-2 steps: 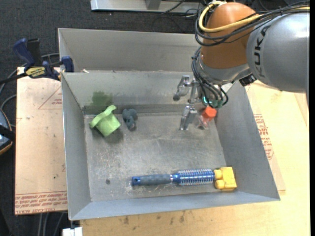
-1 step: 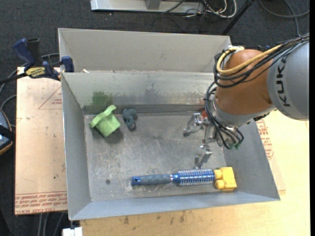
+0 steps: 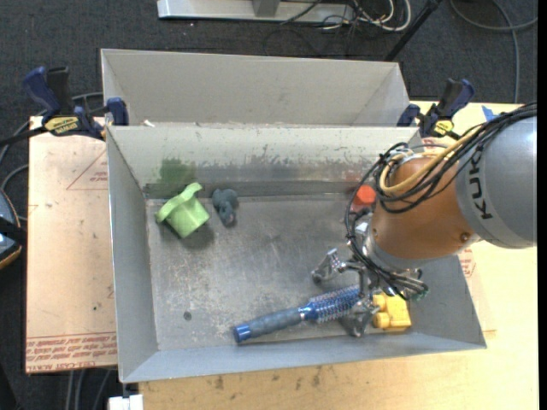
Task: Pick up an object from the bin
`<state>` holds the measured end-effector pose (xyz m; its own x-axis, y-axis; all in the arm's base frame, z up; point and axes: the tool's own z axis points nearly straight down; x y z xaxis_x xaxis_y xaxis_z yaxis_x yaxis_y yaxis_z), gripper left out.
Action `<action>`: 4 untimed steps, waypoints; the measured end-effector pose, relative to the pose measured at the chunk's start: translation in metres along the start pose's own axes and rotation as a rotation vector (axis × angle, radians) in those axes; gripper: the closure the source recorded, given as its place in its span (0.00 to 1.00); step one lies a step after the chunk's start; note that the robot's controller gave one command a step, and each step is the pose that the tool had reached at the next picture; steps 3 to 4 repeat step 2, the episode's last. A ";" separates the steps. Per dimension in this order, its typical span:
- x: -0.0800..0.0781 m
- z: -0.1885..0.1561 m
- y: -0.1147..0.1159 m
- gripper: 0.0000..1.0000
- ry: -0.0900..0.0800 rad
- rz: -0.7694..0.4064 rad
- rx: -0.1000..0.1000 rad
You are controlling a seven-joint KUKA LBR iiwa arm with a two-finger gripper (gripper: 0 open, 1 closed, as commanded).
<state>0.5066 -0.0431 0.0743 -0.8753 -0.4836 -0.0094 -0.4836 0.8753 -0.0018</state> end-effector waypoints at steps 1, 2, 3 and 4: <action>-0.001 -0.002 -0.001 1.00 -0.003 0.000 0.003; 0.033 -0.132 -0.066 1.00 0.002 -0.407 0.003; 0.033 -0.132 -0.066 1.00 0.002 -0.407 0.003; 0.033 -0.132 -0.066 1.00 0.002 -0.407 0.003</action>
Offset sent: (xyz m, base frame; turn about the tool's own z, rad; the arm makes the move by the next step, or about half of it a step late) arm 0.0000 0.0000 0.0000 0.0000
